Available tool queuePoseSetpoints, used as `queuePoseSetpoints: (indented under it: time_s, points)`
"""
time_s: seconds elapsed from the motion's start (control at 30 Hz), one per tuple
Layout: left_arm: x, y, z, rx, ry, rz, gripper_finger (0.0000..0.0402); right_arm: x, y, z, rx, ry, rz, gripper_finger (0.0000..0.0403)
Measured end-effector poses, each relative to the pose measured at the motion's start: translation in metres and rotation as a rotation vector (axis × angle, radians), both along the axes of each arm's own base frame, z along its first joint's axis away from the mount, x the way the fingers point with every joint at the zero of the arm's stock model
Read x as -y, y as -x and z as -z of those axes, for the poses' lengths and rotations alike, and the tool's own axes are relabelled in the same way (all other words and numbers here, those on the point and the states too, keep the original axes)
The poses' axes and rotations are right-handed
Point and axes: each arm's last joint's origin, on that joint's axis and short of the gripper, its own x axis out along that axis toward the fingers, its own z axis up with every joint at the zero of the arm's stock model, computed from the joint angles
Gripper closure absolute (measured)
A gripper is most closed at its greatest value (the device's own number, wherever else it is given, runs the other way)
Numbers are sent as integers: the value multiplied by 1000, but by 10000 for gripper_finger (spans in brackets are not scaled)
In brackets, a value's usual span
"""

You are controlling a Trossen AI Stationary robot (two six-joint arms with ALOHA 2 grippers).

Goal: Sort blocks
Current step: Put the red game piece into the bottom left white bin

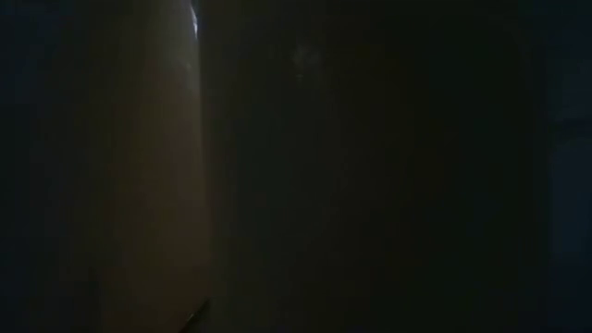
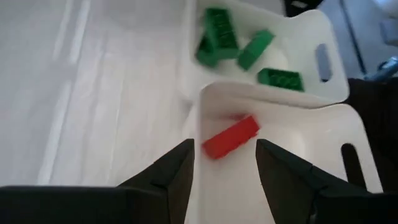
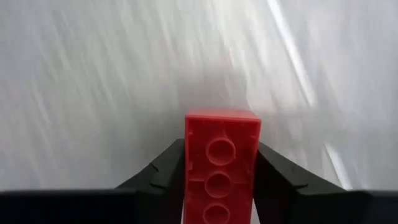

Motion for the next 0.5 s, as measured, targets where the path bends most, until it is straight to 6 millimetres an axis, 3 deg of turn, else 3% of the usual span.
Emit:
queuePoseSetpoints:
  time_s: [0.23,0.5]
  points:
    - [-25,31,-13,-157,-24,-106,240,-2,-19,-6,360,54,46,257]
    - [-46,64,-10,-432,-24,-397,240,-4,-64,-21,606,61,-47,260]
